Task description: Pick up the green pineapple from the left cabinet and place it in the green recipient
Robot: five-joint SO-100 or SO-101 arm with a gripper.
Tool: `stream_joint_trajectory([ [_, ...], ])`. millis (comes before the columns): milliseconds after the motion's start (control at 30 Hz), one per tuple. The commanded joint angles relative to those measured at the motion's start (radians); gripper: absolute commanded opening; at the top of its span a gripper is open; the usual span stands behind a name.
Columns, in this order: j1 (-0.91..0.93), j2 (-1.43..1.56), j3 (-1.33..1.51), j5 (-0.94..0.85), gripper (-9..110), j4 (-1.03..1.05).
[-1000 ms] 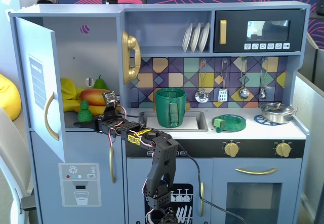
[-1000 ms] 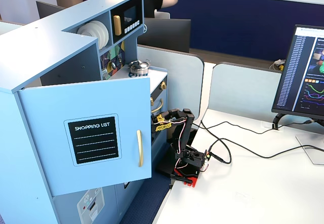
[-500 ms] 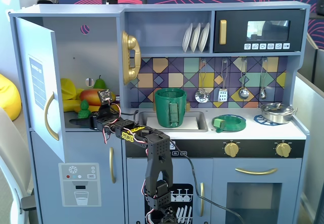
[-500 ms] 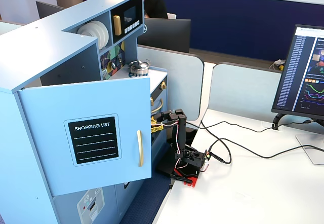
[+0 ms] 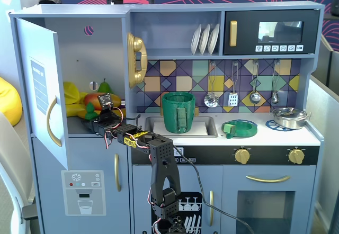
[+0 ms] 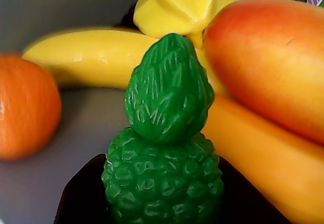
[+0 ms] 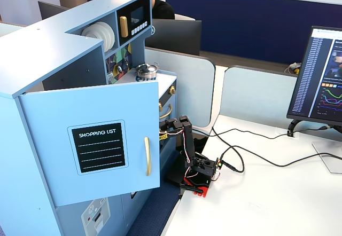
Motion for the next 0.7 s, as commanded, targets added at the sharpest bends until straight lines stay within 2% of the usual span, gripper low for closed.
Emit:
stream_joint_trajectory([
  [0,-0.038,0.264,0.060,-0.169,0,0.150],
  [200,-0.163,0.732,0.285,-0.213,0,0.499],
  [333,-0.186,0.916,0.357,-0.244,0,0.586],
  [467,-0.117,1.035,0.374,-0.227,0,0.675],
  [667,0.100,1.100,0.279,-0.150,0,0.825],
])
